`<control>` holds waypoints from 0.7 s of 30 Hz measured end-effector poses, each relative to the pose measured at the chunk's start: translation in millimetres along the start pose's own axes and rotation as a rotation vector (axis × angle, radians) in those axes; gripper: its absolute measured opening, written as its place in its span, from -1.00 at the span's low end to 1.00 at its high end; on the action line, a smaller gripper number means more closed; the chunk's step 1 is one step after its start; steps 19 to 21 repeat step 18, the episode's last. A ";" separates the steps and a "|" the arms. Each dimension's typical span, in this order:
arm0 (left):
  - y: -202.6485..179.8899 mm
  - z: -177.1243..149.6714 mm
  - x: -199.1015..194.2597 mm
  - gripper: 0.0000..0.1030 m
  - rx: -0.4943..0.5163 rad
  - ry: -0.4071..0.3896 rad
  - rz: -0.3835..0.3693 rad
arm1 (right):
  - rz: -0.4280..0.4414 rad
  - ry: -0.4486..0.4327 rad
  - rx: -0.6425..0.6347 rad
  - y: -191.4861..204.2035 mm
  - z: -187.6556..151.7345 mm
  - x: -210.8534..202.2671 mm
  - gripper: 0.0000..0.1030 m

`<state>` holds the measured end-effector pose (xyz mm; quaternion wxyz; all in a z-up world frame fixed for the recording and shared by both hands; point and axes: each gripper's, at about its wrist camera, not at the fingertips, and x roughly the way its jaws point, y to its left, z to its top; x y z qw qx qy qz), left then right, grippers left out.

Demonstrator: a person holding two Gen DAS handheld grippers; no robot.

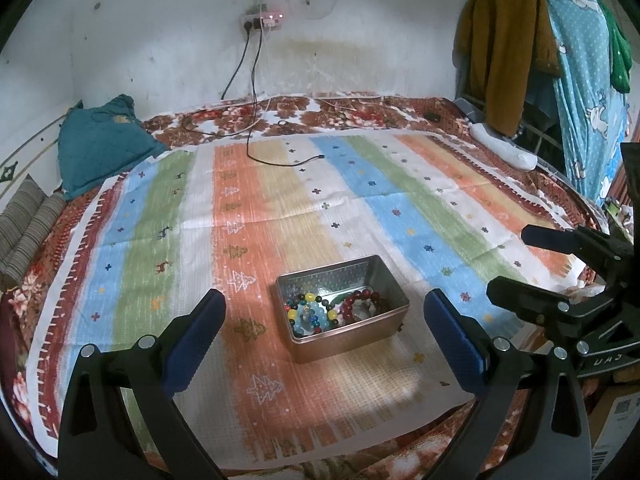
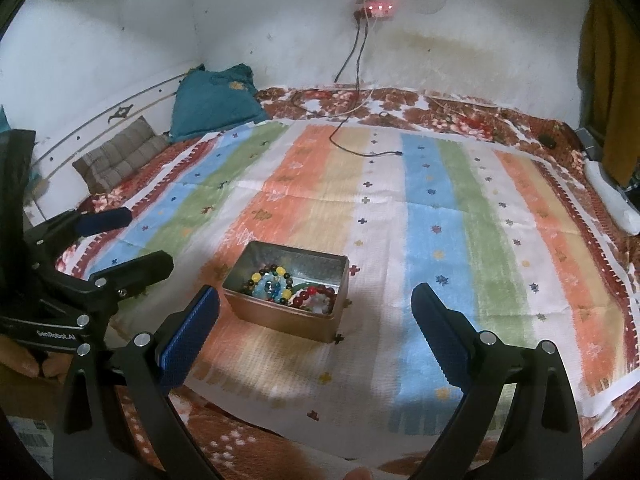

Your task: Organize jewelry

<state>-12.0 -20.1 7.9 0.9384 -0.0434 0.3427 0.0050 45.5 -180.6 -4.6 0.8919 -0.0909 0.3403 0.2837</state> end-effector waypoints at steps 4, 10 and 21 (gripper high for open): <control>-7.4 -0.3 -4.2 0.89 0.013 -0.008 0.002 | 0.001 0.004 -0.006 -0.3 1.0 -1.2 0.89; -7.6 -0.1 -4.6 0.89 0.011 -0.006 0.001 | 0.000 0.003 -0.002 0.0 0.9 -0.8 0.89; -7.2 -2.3 -2.3 0.89 0.001 0.005 -0.005 | -0.005 0.003 -0.001 -1.9 0.8 -1.2 0.89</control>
